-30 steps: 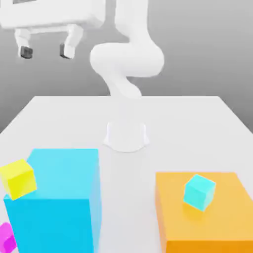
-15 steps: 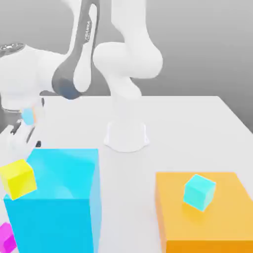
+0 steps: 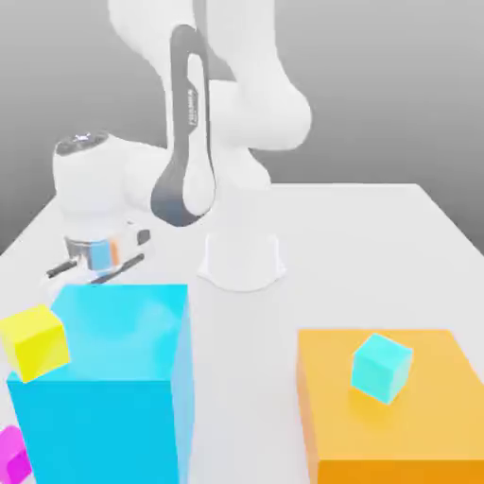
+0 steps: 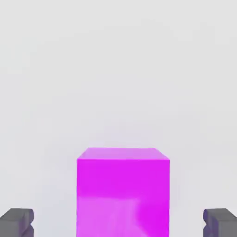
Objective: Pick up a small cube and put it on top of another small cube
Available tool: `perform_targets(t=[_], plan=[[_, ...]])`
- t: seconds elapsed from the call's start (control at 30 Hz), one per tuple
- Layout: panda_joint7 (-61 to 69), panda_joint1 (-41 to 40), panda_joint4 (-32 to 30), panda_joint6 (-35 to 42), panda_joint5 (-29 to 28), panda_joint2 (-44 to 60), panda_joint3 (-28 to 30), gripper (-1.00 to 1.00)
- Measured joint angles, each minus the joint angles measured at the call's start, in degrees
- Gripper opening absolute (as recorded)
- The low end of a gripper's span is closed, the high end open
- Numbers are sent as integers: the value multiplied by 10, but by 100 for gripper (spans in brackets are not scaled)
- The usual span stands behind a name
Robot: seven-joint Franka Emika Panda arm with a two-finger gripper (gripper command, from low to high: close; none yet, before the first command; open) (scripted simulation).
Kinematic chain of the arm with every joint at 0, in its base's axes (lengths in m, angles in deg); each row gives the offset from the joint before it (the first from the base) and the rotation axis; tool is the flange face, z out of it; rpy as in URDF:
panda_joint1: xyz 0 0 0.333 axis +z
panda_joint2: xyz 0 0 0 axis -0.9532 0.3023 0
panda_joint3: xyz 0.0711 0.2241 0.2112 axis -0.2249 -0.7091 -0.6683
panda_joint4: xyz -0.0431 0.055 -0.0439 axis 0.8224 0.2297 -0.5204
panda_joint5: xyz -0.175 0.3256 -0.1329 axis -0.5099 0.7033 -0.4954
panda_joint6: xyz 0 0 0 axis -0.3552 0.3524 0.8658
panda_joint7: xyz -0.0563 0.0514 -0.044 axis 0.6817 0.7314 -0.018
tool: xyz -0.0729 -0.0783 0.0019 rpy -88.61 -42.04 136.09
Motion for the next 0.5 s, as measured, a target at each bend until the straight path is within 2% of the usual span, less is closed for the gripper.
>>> perform_targets(t=[0.07, 0.1, 0.33, 0.5], plan=[[9, -26, 7, -34, 11, 41, -29, 0], [10, -35, 10, -47, 12, 56, -38, -100], [9, -37, 10, -50, 12, 58, -40, -100], [-25, -17, -6, 24, -34, -32, -7, -100]])
